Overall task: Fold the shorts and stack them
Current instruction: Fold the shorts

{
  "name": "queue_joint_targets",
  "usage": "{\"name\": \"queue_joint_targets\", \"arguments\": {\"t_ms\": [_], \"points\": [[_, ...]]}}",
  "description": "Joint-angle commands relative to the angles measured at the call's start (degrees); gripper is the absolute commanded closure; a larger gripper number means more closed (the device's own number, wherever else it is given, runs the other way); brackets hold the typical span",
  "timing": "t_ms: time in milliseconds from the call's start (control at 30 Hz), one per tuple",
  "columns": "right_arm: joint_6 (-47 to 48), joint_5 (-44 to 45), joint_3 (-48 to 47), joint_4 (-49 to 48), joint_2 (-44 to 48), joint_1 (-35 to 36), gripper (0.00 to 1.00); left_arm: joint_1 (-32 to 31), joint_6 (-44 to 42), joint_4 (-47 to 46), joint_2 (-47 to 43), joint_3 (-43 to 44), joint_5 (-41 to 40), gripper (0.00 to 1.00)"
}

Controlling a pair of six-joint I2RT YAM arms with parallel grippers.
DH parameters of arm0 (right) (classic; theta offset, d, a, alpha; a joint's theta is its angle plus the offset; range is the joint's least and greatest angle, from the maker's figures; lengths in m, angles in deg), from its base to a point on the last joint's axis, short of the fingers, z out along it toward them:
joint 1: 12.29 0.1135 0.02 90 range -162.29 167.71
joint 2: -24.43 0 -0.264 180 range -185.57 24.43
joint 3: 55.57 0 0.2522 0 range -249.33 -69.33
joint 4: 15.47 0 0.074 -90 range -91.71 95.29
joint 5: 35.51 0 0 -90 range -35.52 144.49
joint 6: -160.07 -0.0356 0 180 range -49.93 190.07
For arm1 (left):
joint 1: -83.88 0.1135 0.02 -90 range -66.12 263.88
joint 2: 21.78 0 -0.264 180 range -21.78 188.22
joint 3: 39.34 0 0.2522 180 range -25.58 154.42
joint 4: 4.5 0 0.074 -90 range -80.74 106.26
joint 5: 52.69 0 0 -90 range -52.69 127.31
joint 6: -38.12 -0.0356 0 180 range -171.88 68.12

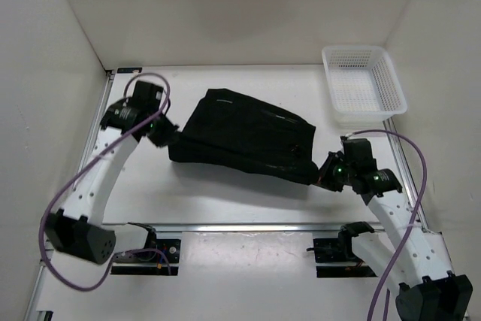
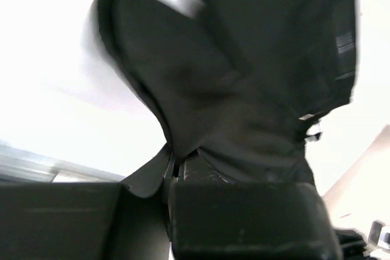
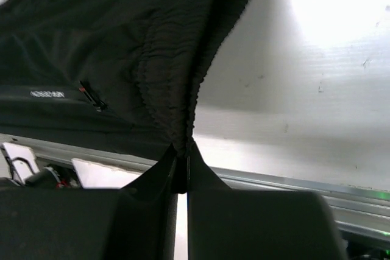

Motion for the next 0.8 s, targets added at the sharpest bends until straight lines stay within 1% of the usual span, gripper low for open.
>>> {"name": "queue_joint_targets", "arguments": {"t_ms": [0,33,67,100,133,167,200,233,267,300,333,367,400,500,567,600,667,700,733,767], "points": [[0.69,5.77,-7.36,3.97,-4.32,-0.13,1.0,-0.03,-4.9,-0.05,8.84,11.72,-7.74,0.9],[0.69,6.56,-8.61,3.36,-5.72,-0.13,1.0,-0.03,-5.6,-0.05,11.04,14.45,-7.74,0.9],[0.69,8.04,-9.84,3.35,-8.61,-0.66,1.0,-0.03,-6.13,-0.05,13.24,19.7,-7.74,0.9],[0.69,8.93,-12.55,2.4,-10.2,-0.66,1.0,-0.03,-7.0,-0.66,17.7,22.27,-8.44,0.9],[1.21,9.81,-13.97,1.69,-13.35,-0.66,1.0,-0.03,-7.53,-0.66,20.01,24.91,-7.92,0.9],[1.22,10.51,-15.55,1.68,-15.21,-0.66,1.0,-0.03,-8.06,-0.66,22.29,30.33,-7.92,0.9],[1.74,11.65,-18.7,0.99,-16.88,-1.18,1.0,-0.03,-8.07,-0.66,26.58,32.99,-7.92,0.9],[1.75,12.36,-20.38,0.46,-20.21,-1.71,1.0,-0.03,-9.02,-0.66,28.71,38.33,-7.92,0.9],[2.36,12.89,-21.88,0.45,-21.89,-1.72,1.0,-0.03,-9.56,-0.66,30.73,40.99,-7.92,0.9],[2.36,13.42,-24.59,-0.16,-23.3,-2.24,1.0,-0.03,-10.08,-0.66,34.75,43.63,-8.44,0.9],[2.36,13.94,-25.83,-0.16,-26.45,-2.24,1.0,-0.03,-10.61,-0.66,36.8,46.27,-8.44,0.9],[2.88,13.95,-27.06,-0.77,-28.05,-2.85,1.0,-0.03,-11.75,0.03,38.73,51.51,-8.44,0.9],[2.89,13.95,-28.21,-0.78,-29.54,-3.47,1.0,-0.03,-11.76,0.04,42.84,54.18,-7.84,0.9],[2.89,14.65,-31.9,-2.09,-36.3,-4.0,1.0,-0.03,-13.16,0.83,49.62,62.17,-7.31,0.9],[3.41,14.65,-34.63,-4.19,-38.95,-4.62,1.0,0.58,-13.69,-0.66,52.36,64.21,-6.43,0.9],[3.42,14.65,-35.94,-4.73,-42.01,-4.62,1.0,1.2,-13.69,-1.62,54.72,65.35,-5.47,0.9],[3.42,14.65,-40.86,-5.26,-45.8,-4.62,1.0,1.99,-13.69,-4.52,57.46,66.94,-1.78,0.9],[4.03,14.65,-42.96,-5.26,-49.82,-4.62,0.93,2.52,-13.69,-5.23,59.04,69.3,-0.46,0.9],[4.03,14.65,-47.6,-5.26,-51.95,-4.62,0.65,2.52,-14.39,-5.84,62.19,70.97,1.9,0.89],[4.03,14.65,-49.99,-5.26,-53.8,-5.31,0.55,3.04,-14.4,-6.54,63.87,72.64,2.88,0.52]]}}
